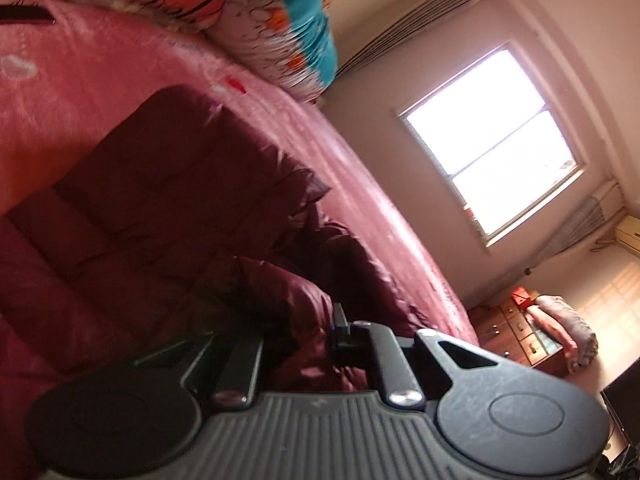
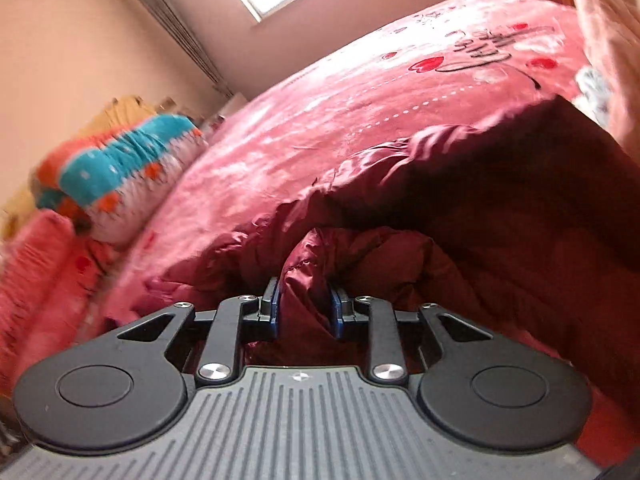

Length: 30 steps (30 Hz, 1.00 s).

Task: Fold large clothes

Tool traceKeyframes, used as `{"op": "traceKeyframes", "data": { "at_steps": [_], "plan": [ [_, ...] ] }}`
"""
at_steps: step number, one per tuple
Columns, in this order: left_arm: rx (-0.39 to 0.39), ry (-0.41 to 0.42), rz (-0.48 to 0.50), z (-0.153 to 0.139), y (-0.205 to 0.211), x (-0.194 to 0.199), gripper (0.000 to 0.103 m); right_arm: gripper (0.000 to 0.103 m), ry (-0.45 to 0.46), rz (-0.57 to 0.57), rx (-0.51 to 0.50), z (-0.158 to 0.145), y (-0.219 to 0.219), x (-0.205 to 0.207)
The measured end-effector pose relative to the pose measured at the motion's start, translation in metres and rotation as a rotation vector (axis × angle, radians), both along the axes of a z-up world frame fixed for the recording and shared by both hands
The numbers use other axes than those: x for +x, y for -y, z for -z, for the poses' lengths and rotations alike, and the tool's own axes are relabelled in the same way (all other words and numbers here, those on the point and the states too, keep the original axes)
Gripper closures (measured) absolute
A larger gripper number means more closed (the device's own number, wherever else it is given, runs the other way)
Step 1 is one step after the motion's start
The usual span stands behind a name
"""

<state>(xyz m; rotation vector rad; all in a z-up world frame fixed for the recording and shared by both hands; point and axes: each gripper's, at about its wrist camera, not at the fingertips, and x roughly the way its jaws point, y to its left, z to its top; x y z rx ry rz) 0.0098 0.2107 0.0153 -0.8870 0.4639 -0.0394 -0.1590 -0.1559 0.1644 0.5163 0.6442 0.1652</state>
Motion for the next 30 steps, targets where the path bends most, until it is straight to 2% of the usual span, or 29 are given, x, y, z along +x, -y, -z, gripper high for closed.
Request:
{"op": "traceKeyframes", "data": {
  "at_steps": [1, 3, 4, 6, 8, 13, 17, 20, 25, 30],
  "plan": [
    [0.003, -0.011, -0.002, 0.002, -0.001, 0.005, 0.094, 0.067, -0.005, 0.003, -0.015, 0.004, -0.005, 0.009],
    [0.015, -0.034, -0.001, 0.004, -0.002, 0.015, 0.094, 0.054, -0.01, -0.002, -0.03, 0.009, 0.002, 0.022],
    [0.027, -0.048, 0.002, 0.005, -0.002, 0.021, 0.094, 0.039, -0.014, -0.002, -0.043, 0.011, -0.001, 0.029],
    [0.041, -0.068, 0.002, 0.007, -0.002, 0.029, 0.094, 0.029, -0.004, -0.011, -0.057, 0.01, 0.0, 0.031],
    [0.038, -0.086, 0.001, 0.009, -0.002, 0.034, 0.093, 0.002, 0.014, -0.025, -0.047, 0.007, 0.003, 0.028],
    [0.018, -0.131, -0.015, 0.014, -0.003, 0.048, 0.093, 0.002, 0.047, -0.002, 0.031, 0.002, 0.024, 0.007],
    [0.027, -0.149, -0.019, 0.015, 0.0, 0.05, 0.093, 0.0, 0.076, 0.065, 0.108, -0.001, 0.038, -0.014],
    [0.015, -0.16, -0.026, 0.016, 0.0, 0.052, 0.093, 0.0, 0.09, 0.13, 0.124, 0.004, 0.043, -0.028],
    [0.046, -0.166, -0.023, 0.012, 0.007, 0.057, 0.093, 0.0, 0.076, 0.194, 0.173, 0.024, 0.046, -0.024],
    [0.058, -0.166, -0.024, 0.009, 0.013, 0.059, 0.093, 0.0, 0.094, 0.145, 0.254, 0.034, 0.044, 0.003]
  ]
}}
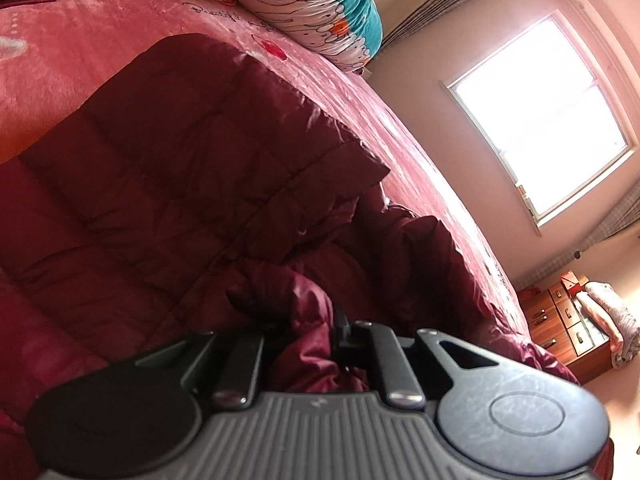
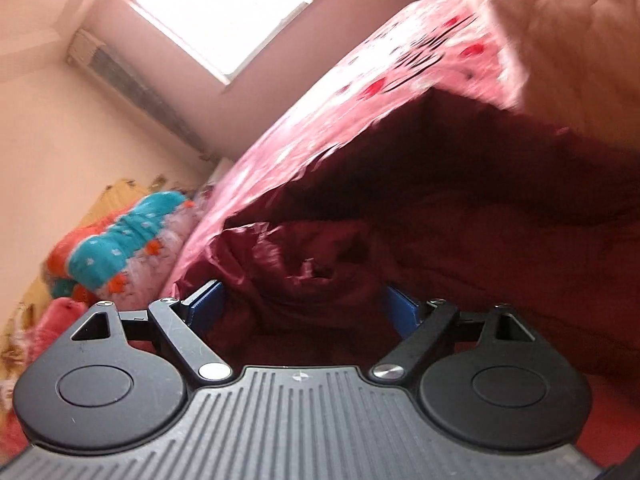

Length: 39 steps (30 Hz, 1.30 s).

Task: Fold large clothes
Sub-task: 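Lift the held jacket edge and fold it over the jacket body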

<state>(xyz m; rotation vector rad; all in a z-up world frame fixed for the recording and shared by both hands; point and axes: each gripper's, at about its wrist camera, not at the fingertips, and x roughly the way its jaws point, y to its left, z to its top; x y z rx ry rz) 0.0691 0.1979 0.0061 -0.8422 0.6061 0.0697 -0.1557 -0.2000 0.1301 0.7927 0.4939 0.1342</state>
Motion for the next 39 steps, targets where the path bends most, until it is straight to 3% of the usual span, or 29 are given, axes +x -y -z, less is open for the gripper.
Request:
{"op": "traceKeyframes", "data": {
  "at_steps": [8, 14, 22, 26, 33, 34, 35, 36, 37, 38, 39],
  "plan": [
    [0.001, 0.005, -0.005, 0.002, 0.002, 0.001, 0.093, 0.0, 0.068, -0.064, 0.113, -0.003, -0.01, 0.026],
    [0.003, 0.002, -0.006, 0.004, 0.005, 0.005, 0.093, 0.0, 0.095, -0.069, 0.152, -0.008, -0.007, 0.022],
    [0.004, 0.004, -0.002, 0.005, 0.003, 0.006, 0.093, 0.0, 0.048, -0.05, 0.212, 0.018, 0.002, 0.046],
    [0.004, 0.004, -0.002, 0.006, 0.003, 0.007, 0.093, 0.0, -0.011, -0.006, 0.167, 0.027, 0.009, 0.073],
    [0.015, 0.007, 0.001, 0.006, 0.006, 0.007, 0.092, 0.0, 0.016, -0.036, 0.214, 0.035, 0.025, 0.092],
    [0.017, 0.009, 0.003, 0.005, 0.006, 0.007, 0.092, 0.004, 0.019, -0.03, 0.218, 0.036, 0.026, 0.095],
    [0.017, 0.01, 0.005, 0.004, 0.007, 0.007, 0.093, 0.024, 0.013, -0.021, 0.223, 0.037, 0.027, 0.096],
    [0.016, 0.011, 0.006, 0.004, 0.006, 0.007, 0.093, 0.036, -0.002, -0.022, 0.237, 0.038, 0.028, 0.095],
    [0.013, 0.012, 0.007, 0.004, 0.006, 0.007, 0.093, 0.057, -0.019, -0.024, 0.256, 0.039, 0.024, 0.1],
    [0.01, 0.012, 0.008, 0.003, 0.006, 0.006, 0.093, 0.067, -0.033, -0.024, 0.271, 0.04, 0.024, 0.103],
    [0.008, 0.013, 0.009, 0.003, 0.004, 0.006, 0.093, 0.069, -0.035, -0.019, 0.277, 0.039, 0.025, 0.102]
  ]
}}
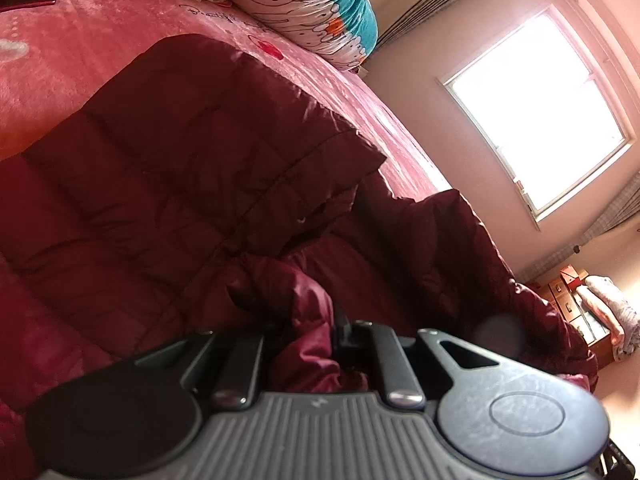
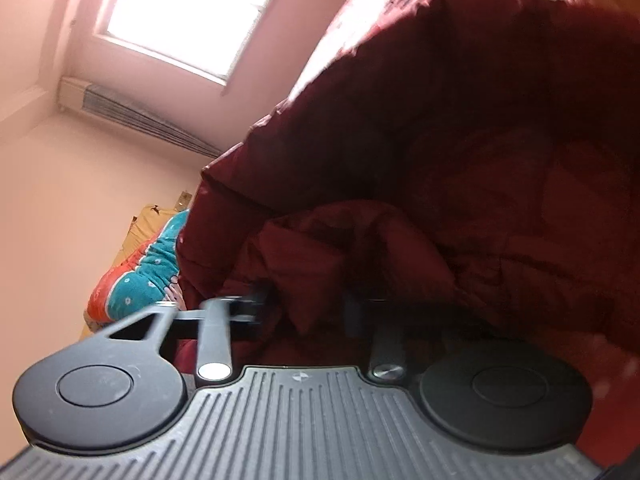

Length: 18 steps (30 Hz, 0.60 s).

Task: Fold large clothes
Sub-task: 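Lift the held jacket edge and fold it over the jacket body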

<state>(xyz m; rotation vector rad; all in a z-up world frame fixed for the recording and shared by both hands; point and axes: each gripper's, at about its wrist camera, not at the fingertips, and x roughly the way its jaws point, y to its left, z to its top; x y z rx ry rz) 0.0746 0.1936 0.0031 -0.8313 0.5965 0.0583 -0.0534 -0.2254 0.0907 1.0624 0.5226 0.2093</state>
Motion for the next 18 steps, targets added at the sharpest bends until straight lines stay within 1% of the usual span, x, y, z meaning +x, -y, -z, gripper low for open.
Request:
{"op": "traceKeyframes", "data": {
  "at_steps": [2, 5, 8, 12, 15, 18],
  "plan": [
    [-0.003, 0.005, 0.002, -0.002, -0.002, -0.003, 0.093, 0.081, 0.016, 0.01, 0.008, -0.005, 0.0, -0.005],
    [-0.013, 0.02, 0.006, -0.009, -0.006, -0.01, 0.094, 0.089, 0.039, 0.02, -0.004, -0.016, 0.0, -0.014],
    [0.001, 0.05, 0.019, -0.02, -0.006, -0.024, 0.094, 0.091, 0.072, 0.022, -0.006, -0.03, 0.002, -0.03],
    [-0.016, 0.081, 0.039, -0.037, -0.008, -0.049, 0.094, 0.092, 0.11, 0.013, -0.026, -0.051, 0.009, -0.061],
    [0.0, 0.111, 0.062, -0.055, -0.006, -0.071, 0.094, 0.092, 0.109, 0.013, -0.052, -0.062, 0.005, -0.076],
    [0.013, 0.13, 0.086, -0.069, -0.002, -0.098, 0.094, 0.092, 0.107, 0.014, -0.077, -0.072, 0.011, -0.095]
  ]
}}
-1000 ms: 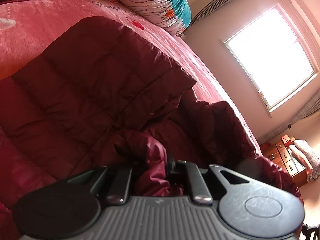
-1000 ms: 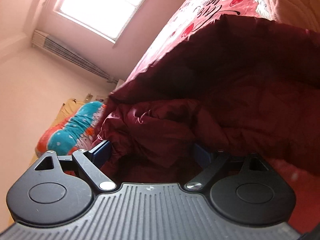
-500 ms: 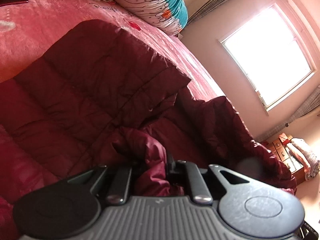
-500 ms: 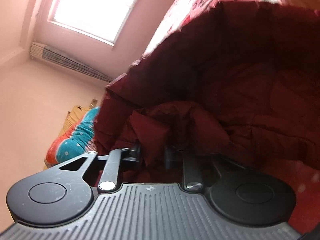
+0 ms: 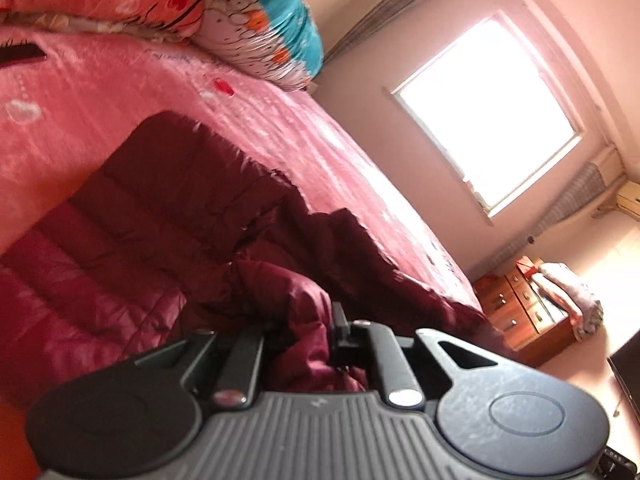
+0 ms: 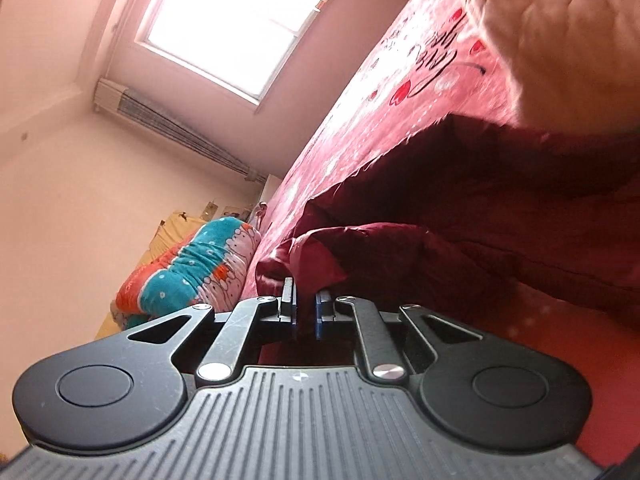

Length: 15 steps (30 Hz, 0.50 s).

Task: Fold large clothes

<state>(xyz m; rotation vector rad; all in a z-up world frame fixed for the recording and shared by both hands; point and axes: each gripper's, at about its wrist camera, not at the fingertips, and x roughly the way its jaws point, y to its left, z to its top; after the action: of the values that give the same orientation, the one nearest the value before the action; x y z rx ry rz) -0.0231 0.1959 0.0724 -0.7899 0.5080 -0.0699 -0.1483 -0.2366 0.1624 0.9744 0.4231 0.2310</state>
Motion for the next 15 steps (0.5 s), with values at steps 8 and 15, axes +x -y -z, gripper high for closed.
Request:
{"op": "traceKeyframes", "data": {
  "at_steps": [8, 15],
  "plan": [
    [0.05, 0.013, 0.088, -0.027, 0.017, -0.065, 0.095, 0.093, -0.027, -0.004, -0.047, -0.007, 0.019, -0.056],
    [0.094, -0.039, 0.133, -0.032, 0.022, -0.113, 0.096, 0.094, -0.068, -0.017, -0.061, -0.001, 0.02, -0.075]
  ]
}}
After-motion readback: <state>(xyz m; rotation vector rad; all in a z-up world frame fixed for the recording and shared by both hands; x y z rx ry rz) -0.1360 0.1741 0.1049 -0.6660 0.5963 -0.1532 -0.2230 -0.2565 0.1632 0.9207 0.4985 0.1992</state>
